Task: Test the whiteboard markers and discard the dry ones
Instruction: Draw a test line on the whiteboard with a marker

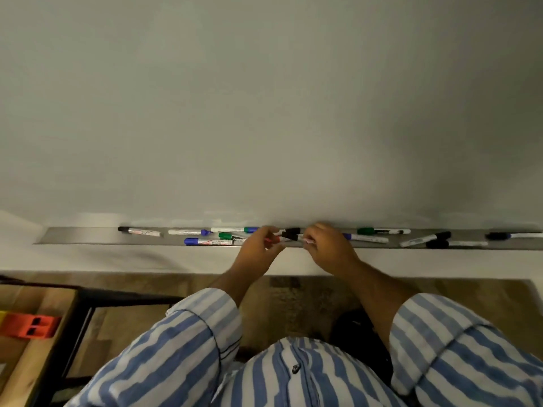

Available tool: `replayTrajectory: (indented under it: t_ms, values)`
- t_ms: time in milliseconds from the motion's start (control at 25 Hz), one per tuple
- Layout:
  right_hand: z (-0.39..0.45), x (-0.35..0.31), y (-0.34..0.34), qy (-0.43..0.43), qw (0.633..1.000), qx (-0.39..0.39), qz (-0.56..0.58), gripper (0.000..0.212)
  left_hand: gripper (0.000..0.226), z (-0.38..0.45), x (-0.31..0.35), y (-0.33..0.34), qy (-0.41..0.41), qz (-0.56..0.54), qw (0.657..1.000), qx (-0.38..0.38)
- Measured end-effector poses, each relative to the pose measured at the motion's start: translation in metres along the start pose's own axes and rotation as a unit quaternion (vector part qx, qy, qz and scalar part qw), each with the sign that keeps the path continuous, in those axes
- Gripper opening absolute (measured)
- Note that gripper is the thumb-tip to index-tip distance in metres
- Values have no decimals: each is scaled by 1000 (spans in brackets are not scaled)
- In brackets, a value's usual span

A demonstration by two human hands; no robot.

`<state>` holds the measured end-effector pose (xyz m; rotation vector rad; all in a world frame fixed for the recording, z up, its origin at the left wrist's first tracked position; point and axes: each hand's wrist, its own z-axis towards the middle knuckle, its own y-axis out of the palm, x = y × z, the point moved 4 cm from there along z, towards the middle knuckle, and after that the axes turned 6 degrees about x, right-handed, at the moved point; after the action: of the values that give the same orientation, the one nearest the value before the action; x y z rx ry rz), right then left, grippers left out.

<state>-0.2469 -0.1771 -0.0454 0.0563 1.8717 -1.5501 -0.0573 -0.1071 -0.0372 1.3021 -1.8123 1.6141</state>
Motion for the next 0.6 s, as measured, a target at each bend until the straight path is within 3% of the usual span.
replayTrajectory:
  t_ms: [80, 200, 280, 480, 600]
  values:
    - [1, -16, -3, 6, 997, -5, 82, 11, 29, -1, 8, -3, -36, -125, 991, 31]
    - [3, -44, -1, 17, 981, -66, 181, 22, 27, -5, 17, -10, -103, -348, 932, 21]
    - [5, -63, 0, 51, 960, -99, 259, 24, 29, -11, 25, -18, -116, -430, 895, 3]
    - [18, -108, -12, 66, 935, -101, 333, 21, 44, -23, 45, -38, -83, -530, 844, 9]
    - [26, -138, -15, 80, 916, -87, 383, 15, 49, -21, 46, -62, -75, -559, 823, 65]
